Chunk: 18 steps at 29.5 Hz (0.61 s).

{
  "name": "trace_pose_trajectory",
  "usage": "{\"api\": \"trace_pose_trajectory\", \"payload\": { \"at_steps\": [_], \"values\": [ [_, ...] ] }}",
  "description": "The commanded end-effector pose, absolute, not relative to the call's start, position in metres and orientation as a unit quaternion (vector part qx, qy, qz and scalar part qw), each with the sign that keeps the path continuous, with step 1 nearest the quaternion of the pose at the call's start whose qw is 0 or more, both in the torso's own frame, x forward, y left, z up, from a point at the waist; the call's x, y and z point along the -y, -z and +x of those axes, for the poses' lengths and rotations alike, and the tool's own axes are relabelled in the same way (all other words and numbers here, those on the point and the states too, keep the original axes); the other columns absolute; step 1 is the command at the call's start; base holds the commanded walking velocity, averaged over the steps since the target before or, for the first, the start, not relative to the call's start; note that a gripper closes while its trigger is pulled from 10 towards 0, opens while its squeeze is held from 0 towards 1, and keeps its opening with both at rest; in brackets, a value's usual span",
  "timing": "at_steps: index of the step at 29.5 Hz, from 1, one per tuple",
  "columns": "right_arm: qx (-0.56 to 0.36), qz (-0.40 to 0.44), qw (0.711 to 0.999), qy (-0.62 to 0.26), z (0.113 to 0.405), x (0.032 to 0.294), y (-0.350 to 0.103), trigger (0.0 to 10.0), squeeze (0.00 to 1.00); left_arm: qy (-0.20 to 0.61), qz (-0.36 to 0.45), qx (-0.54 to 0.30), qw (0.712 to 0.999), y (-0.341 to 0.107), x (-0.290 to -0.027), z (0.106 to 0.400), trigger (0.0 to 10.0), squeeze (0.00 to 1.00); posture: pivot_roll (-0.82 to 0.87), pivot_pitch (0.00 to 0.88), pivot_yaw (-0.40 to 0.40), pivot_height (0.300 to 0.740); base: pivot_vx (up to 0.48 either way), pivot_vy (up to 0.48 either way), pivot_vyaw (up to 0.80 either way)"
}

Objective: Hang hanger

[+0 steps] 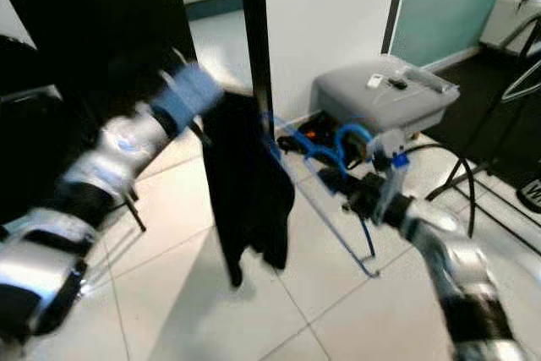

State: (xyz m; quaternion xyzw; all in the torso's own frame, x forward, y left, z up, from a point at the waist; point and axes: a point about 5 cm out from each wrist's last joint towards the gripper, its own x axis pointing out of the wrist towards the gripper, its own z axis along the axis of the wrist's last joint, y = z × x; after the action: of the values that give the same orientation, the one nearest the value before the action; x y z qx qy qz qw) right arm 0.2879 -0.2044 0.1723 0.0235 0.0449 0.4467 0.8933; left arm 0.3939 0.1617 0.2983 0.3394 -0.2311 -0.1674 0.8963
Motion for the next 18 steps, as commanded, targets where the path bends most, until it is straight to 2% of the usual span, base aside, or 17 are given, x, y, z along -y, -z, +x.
{"api": "trace_pose_trajectory", "payload": {
  "at_steps": [1, 2, 10, 13, 18],
  "values": [
    [-0.015, 0.027, 0.878, -0.478, 0.285, 0.197, -0.189, 10.0, 0.00, 0.164, 0.349, 0.255, 0.887, -0.308, -0.159, 0.391, 10.0, 0.00, -0.09, 0.006, 0.070, 0.740, 0.000, 0.000, 0.00],
    [0.010, 0.046, 0.864, -0.501, 0.269, 0.207, -0.210, 10.0, 0.00, 0.141, 0.369, 0.261, 0.881, -0.322, -0.169, 0.390, 10.0, 0.00, -0.09, 0.005, 0.069, 0.740, 0.000, 0.000, 0.00],
    [0.024, 0.061, 0.846, -0.530, 0.251, 0.211, -0.227, 10.0, 0.00, 0.134, 0.370, 0.262, 0.881, -0.325, -0.171, 0.387, 10.0, 0.00, -0.10, 0.006, 0.068, 0.740, 0.000, 0.000, 0.00],
    [-0.001, 0.029, 0.816, -0.577, 0.235, 0.193, -0.228, 10.0, 0.00, 0.150, 0.353, 0.262, 0.885, -0.317, -0.157, 0.383, 10.0, 0.00, -0.10, 0.000, 0.065, 0.740, 0.000, 0.000, 0.00],
    [-0.009, 0.014, 0.799, -0.601, 0.233, 0.178, -0.231, 10.0, 0.00, 0.161, 0.346, 0.261, 0.887, -0.313, -0.149, 0.381, 10.0, 0.00, -0.10, 0.000, 0.065, 0.740, 0.000, 0.000, 0.00]
  ]
}}
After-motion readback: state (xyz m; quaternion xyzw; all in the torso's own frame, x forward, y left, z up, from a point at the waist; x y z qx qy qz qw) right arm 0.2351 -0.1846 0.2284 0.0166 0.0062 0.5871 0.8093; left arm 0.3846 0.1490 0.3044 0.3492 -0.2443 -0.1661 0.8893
